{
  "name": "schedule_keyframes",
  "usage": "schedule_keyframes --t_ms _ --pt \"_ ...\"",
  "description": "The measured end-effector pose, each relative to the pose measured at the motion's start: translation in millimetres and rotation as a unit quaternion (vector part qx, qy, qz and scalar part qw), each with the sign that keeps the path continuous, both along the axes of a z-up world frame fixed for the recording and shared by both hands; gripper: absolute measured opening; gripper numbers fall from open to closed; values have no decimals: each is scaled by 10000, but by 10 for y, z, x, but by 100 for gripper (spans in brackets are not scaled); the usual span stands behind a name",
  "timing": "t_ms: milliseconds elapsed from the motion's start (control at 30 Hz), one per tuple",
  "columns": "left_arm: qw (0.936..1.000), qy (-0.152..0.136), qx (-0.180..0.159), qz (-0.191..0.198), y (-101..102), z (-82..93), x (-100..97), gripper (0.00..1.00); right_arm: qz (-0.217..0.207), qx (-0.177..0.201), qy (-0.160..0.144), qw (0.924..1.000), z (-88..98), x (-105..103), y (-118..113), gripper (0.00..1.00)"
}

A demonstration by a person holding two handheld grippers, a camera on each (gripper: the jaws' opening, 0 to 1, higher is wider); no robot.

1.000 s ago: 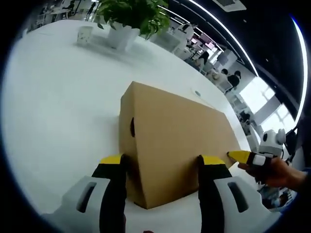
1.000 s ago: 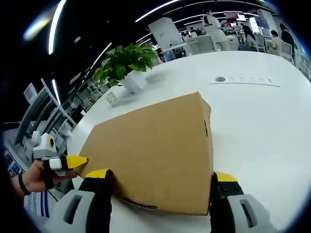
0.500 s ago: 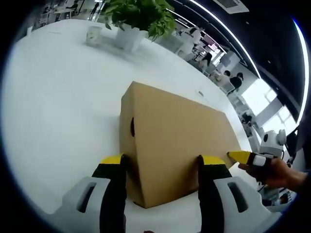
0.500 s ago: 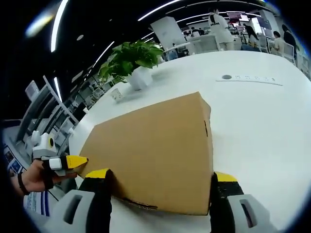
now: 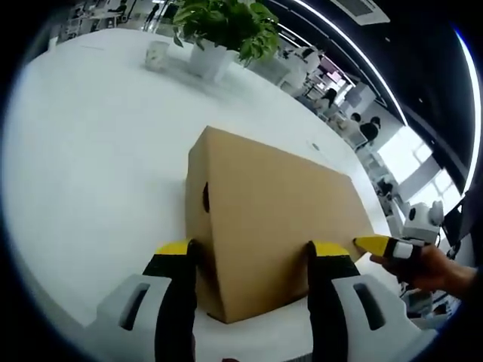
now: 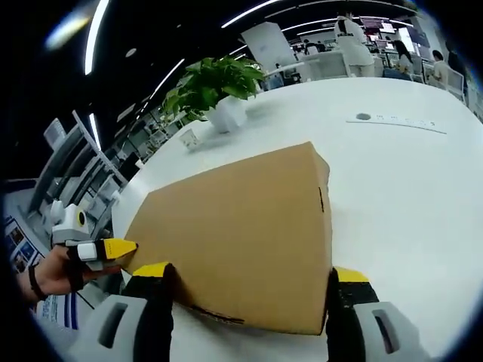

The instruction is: Operate the shoe box by opening the lid, removing the specified soft item, and placing it in the target area until the item is outside and the box remains undamaged.

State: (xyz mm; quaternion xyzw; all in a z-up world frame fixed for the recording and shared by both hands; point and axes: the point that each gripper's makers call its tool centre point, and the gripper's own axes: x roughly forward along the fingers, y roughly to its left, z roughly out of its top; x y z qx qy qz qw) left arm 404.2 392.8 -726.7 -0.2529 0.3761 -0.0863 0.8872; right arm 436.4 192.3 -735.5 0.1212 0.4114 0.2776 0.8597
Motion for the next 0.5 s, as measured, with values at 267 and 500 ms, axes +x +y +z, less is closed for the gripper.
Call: schedule_keyframes --t_ms 267,500 --pt "10000 25 -43 85 34 11 -50 55 171 -29 19 9998 -6 -39 11 84" --pt "9998 -158 -40 -74 38 17 -71 56 448 -94 -40 9989 0 -94 29 88"
